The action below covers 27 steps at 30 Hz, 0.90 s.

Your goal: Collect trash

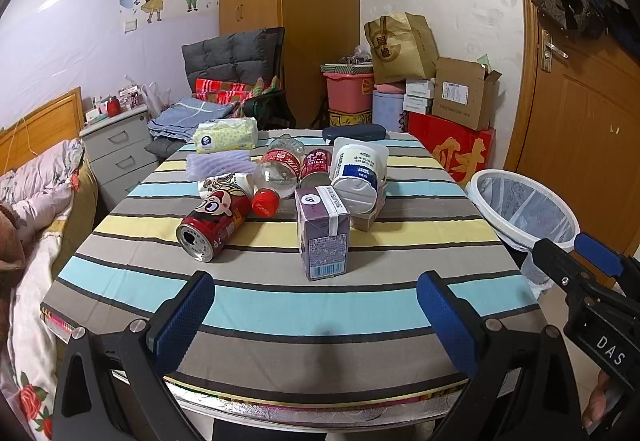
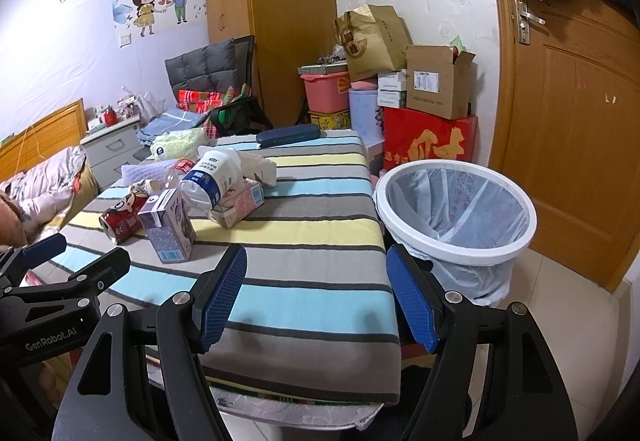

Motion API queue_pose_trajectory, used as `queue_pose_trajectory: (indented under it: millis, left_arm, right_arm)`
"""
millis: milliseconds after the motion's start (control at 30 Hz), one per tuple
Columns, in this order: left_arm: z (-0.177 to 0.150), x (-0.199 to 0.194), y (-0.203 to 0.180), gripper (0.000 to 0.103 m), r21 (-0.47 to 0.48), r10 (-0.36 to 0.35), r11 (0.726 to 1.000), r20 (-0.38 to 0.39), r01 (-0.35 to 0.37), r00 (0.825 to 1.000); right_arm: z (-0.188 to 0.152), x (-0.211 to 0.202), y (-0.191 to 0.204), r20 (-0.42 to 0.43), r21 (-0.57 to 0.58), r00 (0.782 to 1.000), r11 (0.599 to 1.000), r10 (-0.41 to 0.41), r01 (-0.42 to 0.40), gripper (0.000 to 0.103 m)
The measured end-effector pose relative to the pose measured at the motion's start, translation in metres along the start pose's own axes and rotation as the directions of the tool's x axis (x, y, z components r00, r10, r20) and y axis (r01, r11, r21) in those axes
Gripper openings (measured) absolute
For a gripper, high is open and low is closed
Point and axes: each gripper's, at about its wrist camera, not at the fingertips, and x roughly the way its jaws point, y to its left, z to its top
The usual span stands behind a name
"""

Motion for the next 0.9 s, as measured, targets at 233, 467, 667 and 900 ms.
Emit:
queue_pose_trajectory:
  millis: [233,467,667,900]
  left_arm:
    - [0.0006,0.0000,0.0005,0.103,-0.002,0.000,1.000,-0.001,0.000,1.000]
    - [0.0001,-0.0002,0.0018,0.103,-0.004,0.000,1.000,-0.001,0.000,1.000]
    - [0.0001,-0.0003,0.0015,0.103,-0.004,0.001,1.000,0.000,-0.001,1.000]
    - [0.0002,-0.0012,0.0012,0.103,-0.004,0.001,1.000,0.001,-0.001,1.000]
  right_arm:
    - [0.0002,-0.0024,0.0003,0.004,-0.005,1.000,1.000,0.003,-0.003,0.074]
    - [0.0003,-0.0023,0.0005,0.004,-0.007,1.000,1.000,0.005,-0.005,0.074]
    - [0.0005,-0.0030,0.0009,0.004,-0.005,1.000,1.000,0.002,-0.002,0.074]
    - [0.0005,-0.0025,0.0021,0.007,-0.006,1.000,1.000,0.002,-0.001,0.074]
